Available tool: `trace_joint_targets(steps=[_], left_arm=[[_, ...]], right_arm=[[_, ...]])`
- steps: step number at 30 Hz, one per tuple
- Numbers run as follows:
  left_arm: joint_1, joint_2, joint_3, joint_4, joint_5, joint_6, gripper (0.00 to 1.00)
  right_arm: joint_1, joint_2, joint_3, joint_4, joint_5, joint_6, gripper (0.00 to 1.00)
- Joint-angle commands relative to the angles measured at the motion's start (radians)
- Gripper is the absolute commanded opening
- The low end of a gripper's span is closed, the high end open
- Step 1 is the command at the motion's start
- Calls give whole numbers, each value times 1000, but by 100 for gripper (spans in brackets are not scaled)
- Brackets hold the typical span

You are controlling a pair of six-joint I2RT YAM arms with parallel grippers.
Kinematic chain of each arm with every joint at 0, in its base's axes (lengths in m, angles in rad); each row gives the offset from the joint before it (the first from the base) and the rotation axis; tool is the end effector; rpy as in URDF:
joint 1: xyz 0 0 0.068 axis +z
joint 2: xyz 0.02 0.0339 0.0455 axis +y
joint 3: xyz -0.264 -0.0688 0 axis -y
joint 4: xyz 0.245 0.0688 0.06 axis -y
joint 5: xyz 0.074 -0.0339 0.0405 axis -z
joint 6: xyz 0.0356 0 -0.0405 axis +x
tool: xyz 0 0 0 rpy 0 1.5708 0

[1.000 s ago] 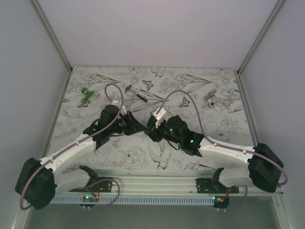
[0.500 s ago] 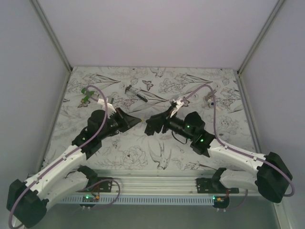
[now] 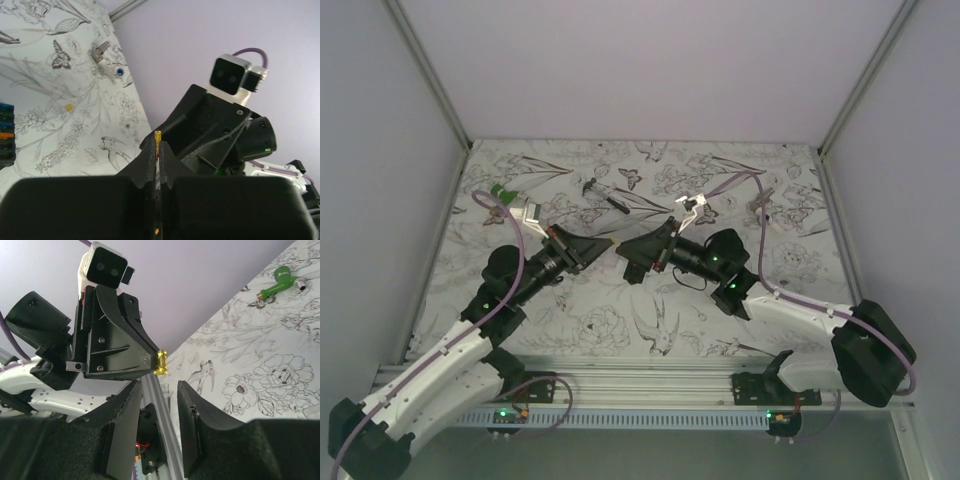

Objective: Snap on the fuse box
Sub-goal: Pick up the fuse from the center of the board.

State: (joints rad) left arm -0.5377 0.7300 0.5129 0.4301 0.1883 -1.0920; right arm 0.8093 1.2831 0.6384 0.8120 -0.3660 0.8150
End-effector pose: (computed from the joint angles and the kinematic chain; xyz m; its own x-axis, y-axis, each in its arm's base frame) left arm 0.1529 -0.0989 0.3184 -0.5024 -0.7155 -0.4854 0.4653 0.2494 -0.8493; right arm 0.1859 0.2134 0.2852 -0.5902 0.3657 -0.7197 -0.7142 0.1790 0.6767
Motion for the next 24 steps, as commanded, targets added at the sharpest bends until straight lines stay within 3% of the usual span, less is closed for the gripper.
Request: trace_joint_targets(steps=[1,9,24], left_arm=[[-12,-33,-19,111,35,4,0],[-31,-38,-5,146,97,38,0],[-76,-29,-1,168,82,67,0]], right_arm=[[-19,18,43,133,-67,104,39],[-40,49,36,237,-102,194,33],[-46,59,41,262,-142,227,21]])
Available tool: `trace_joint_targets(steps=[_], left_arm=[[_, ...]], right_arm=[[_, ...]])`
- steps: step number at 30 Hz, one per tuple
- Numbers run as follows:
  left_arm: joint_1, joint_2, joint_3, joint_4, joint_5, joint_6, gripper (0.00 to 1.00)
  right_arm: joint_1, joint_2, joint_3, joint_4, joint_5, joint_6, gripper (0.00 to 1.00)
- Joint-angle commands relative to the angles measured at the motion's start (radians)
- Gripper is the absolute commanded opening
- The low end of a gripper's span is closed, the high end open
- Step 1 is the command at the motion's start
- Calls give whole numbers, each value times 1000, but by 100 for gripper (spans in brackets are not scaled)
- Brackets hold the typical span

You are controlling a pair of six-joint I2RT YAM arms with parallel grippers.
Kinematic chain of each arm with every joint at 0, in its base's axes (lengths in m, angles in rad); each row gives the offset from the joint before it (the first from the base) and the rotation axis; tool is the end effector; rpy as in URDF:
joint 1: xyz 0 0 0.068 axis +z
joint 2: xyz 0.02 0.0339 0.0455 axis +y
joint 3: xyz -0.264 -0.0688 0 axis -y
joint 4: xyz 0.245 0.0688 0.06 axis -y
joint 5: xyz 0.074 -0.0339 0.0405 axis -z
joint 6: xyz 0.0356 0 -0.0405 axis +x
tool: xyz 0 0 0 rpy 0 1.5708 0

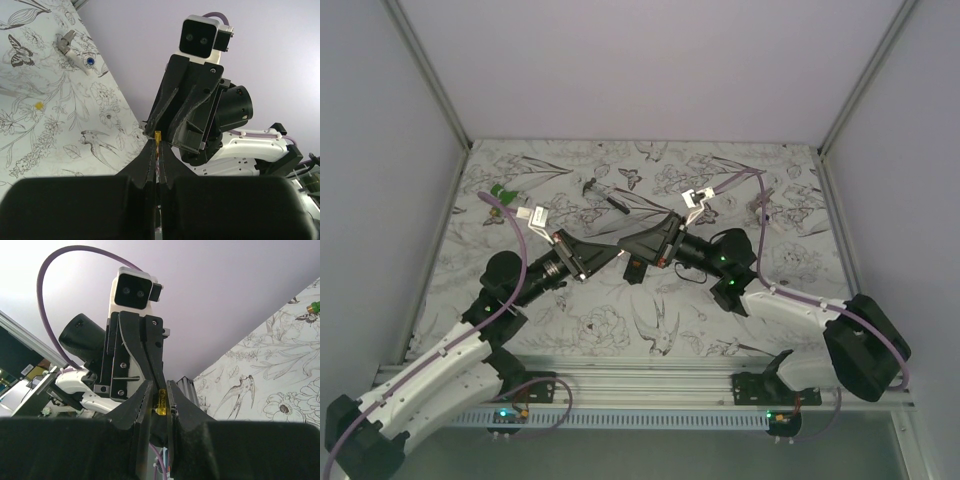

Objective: Snap on the fuse box
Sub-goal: Pick up the fuse from the center of the board.

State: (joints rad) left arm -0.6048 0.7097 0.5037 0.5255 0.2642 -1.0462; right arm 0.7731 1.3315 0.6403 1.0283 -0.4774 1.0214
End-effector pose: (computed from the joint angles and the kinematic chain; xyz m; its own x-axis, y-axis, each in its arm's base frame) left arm 0.1384 -0.1070 0.3282 -0.5222 -0.6547 -0.5465 0.6007 0.1725 -0.7806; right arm 0.1919 0.2101 0.2950 -0.6701 0.4045 -0.6224 -0.6878 -0.0232 0.7255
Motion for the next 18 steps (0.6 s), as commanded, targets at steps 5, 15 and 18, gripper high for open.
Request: trace_joint_targets(steps=[5,15,18], left_arm=[[-9,-28,-2,83,-13,23,0],[-9,-44,-17,106,-23,26,0],[-9,-36,-20,110,-21,29,0]], right_arm=[[-9,8,20,49,-33,26,21],[-11,38,28,68,-68,47,15],[-10,54,35,80,-87,54,9]])
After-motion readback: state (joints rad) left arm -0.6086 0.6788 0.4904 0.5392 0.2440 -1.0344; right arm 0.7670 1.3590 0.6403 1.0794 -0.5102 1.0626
